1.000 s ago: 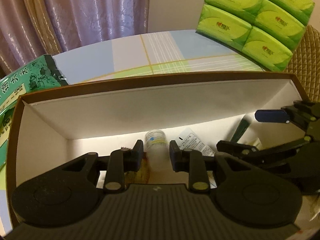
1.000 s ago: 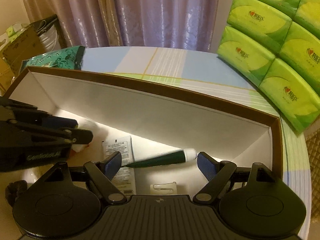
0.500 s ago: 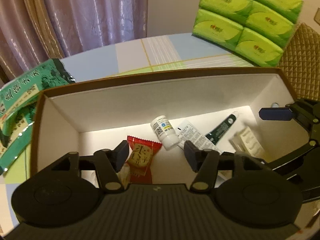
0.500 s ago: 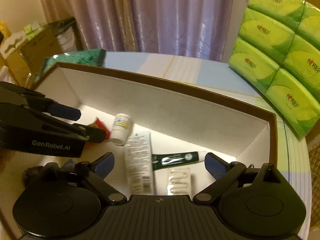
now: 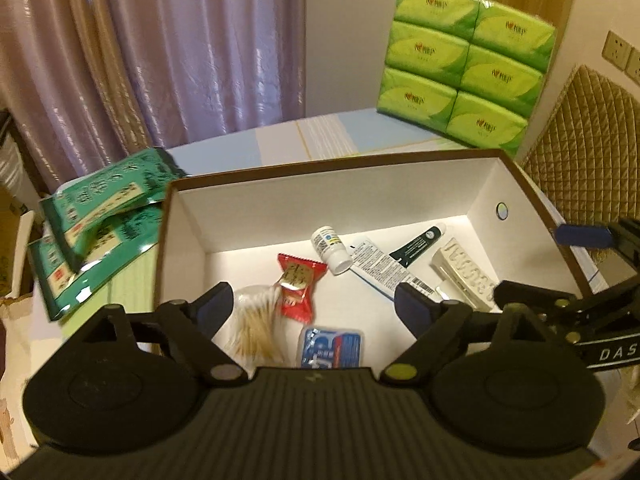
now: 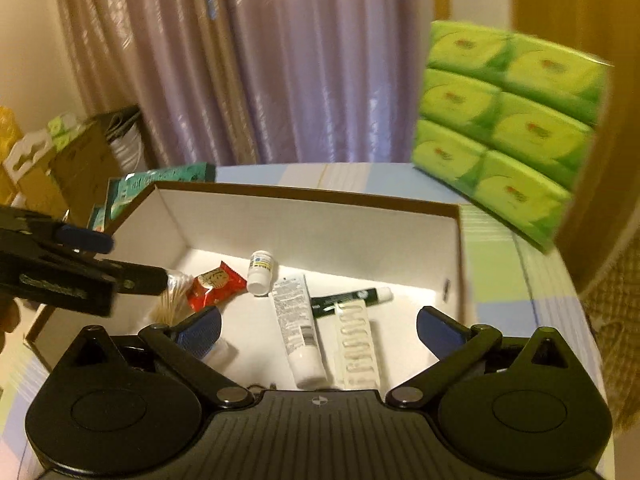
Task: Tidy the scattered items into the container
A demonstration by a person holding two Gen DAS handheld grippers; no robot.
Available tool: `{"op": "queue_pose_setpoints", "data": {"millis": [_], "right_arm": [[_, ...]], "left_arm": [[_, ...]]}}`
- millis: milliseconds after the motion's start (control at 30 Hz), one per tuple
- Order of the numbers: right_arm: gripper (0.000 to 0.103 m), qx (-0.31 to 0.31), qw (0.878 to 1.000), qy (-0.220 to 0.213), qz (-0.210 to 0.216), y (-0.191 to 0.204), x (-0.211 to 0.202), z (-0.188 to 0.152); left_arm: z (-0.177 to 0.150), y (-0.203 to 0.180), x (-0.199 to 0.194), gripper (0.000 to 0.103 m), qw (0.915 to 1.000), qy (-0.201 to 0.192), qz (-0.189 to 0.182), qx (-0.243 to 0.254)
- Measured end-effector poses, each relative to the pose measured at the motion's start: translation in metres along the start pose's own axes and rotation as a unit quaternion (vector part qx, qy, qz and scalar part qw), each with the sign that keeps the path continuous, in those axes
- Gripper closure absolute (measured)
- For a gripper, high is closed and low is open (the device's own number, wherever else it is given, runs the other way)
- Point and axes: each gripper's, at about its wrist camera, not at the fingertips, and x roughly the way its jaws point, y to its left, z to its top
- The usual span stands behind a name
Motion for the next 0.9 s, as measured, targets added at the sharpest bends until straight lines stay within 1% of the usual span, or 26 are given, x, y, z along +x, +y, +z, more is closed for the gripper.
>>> {"op": "queue_pose_setpoints", "data": {"millis": [167,267,433,633,733,900], "right_arm": [[0.002,0.015,1.000,-0.007,-0.009,0.008,-0.026,-0.013],[0.002,0.017,1.000,-0.013,-0.012,0.015,-0.040,-0.018],[0.002,0.020,1.000,-0.011,-0.015,0.029,-0.058,-0.027],[0.002,0.033,0.999,-0.024,-0.035,0.045,-0.081,-0.036],[0.002,0.048,0.997,-0.033,-0.042,0.050,-0.094,-0.041],[0.002,0.041,0.997,-0.031,-0.055,0.067,-0.111,-0.052]], "left_arm": [[-0.018,0.000,-0.036,0.016,0.9995,-0.028,0.015,-0.004],[-0.028,0.001,-0.057,0.011,0.9987,-0.044,0.024,-0.009],[-0.044,0.006,-0.089,0.008,0.9967,-0.068,0.040,-0.020],[-0.064,0.006,-0.119,0.007,0.9965,-0.071,0.040,-0.017],[-0.074,0.011,-0.133,0.007,0.9964,-0.069,0.041,-0.030],[-0.091,0.016,-0.155,0.007,0.9962,-0.065,0.043,-0.038]]}}
